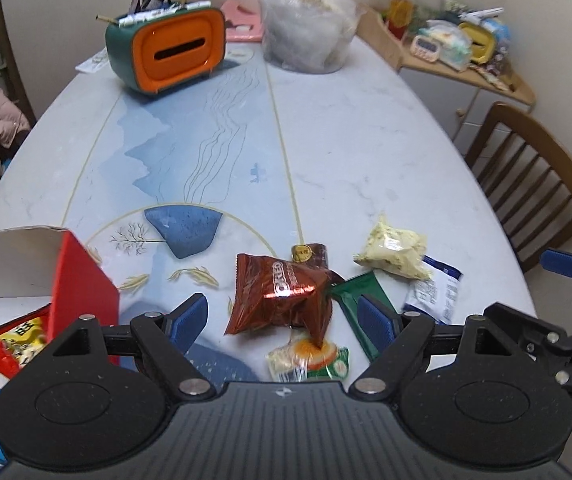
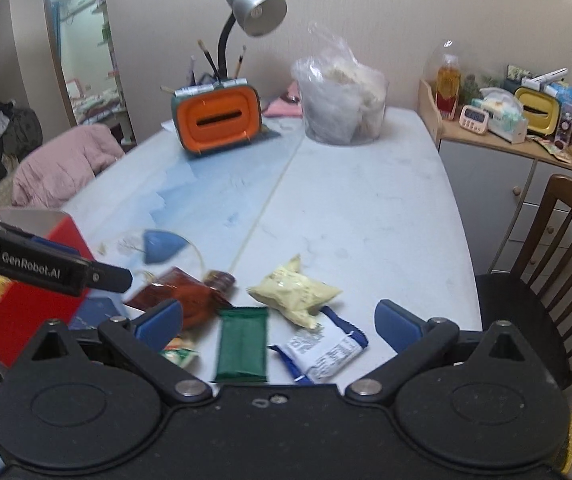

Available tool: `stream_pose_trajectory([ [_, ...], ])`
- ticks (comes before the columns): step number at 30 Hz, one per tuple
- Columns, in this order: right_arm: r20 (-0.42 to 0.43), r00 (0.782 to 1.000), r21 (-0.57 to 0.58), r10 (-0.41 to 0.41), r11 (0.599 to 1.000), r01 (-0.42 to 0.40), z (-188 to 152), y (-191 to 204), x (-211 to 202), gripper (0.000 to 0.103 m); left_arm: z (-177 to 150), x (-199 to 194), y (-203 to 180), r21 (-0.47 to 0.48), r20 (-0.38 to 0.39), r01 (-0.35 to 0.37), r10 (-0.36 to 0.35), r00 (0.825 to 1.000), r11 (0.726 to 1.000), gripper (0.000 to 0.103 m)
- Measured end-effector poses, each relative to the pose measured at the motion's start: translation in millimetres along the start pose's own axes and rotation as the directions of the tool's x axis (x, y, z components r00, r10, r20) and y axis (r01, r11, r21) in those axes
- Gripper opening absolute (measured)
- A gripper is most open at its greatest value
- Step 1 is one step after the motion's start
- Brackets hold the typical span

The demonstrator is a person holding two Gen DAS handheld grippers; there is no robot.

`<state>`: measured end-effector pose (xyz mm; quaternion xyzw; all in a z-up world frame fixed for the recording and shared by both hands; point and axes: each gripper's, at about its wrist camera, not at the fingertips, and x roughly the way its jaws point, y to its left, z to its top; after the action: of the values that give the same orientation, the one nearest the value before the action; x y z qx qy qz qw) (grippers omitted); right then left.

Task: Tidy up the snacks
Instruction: 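Grasp the brown Oreo pack with the left tool while the right tool grasps the cream packet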

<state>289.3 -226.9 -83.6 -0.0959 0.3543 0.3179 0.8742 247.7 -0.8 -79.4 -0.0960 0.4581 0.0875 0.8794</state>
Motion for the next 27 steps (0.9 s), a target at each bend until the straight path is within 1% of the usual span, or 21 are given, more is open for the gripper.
stream_pose_trajectory([
  [3, -0.037, 0.999, -0.021, 0.026, 0.999, -0.027, 2.1, -9.3, 21.4, 0.101, 5.8, 19.3, -5.5, 0.016, -0.029, -0.009, 0.01, 1.0, 1.0, 0.082],
  [8, -0.084, 0.995, -0.101, 0.057, 0.993, -0.065, 8.9, -14.7, 54.9, 0.099, 14.7, 51.0, -7.8, 0.032, -0.091, -0.03, 0.033, 0.995, 0.999, 0.082],
  [12, -0.115, 0.991, -0.169, 0.068, 0.982, -0.087, 14.9, -15.4, 81.4, 0.098, 18.6, 72.3, -9.0, 0.059, -0.166, 0.003, 0.007, 0.986, 0.998, 0.082],
  [14, -0.128, 0.989, -0.195, 0.073, 0.976, -0.097, 17.4, -16.0, 94.2, 0.098, 18.9, 80.4, -10.8, 0.07, -0.189, 0.007, 0.006, 0.982, 0.998, 0.082],
  [17, -0.145, 0.986, -0.239, 0.079, 0.965, -0.113, 20.3, -14.1, 110.2, 0.097, 18.5, 88.8, -12.9, 0.085, -0.204, 0.001, 0.016, 0.979, 0.996, 0.082],
  [20, -0.162, 0.982, -0.265, 0.093, 0.955, -0.134, 20.3, -12.1, 121.3, 0.096, 17.8, 97.9, -12.4, 0.09, -0.218, -0.024, 0.043, 0.975, 0.996, 0.082],
  [24, -0.17, 0.979, -0.267, 0.116, 0.951, -0.159, 19.7, -12.8, 128.1, 0.092, 18.4, 104.2, -8.4, 0.071, -0.228, -0.023, 0.039, 0.973, 0.997, 0.082],
  [26, -0.174, 0.976, -0.262, 0.132, 0.949, -0.175, 19.1, -14.1, 130.2, 0.088, 18.3, 105.9, -8.0, 0.069, -0.227, -0.023, 0.039, 0.973, 0.997, 0.082],
  [27, -0.178, 0.975, -0.263, 0.134, 0.948, -0.178, 18.9, -14.3, 131.2, 0.085, 18.0, 106.7, -7.8, 0.066, -0.227, -0.022, 0.036, 0.973, 0.998, 0.082],
])
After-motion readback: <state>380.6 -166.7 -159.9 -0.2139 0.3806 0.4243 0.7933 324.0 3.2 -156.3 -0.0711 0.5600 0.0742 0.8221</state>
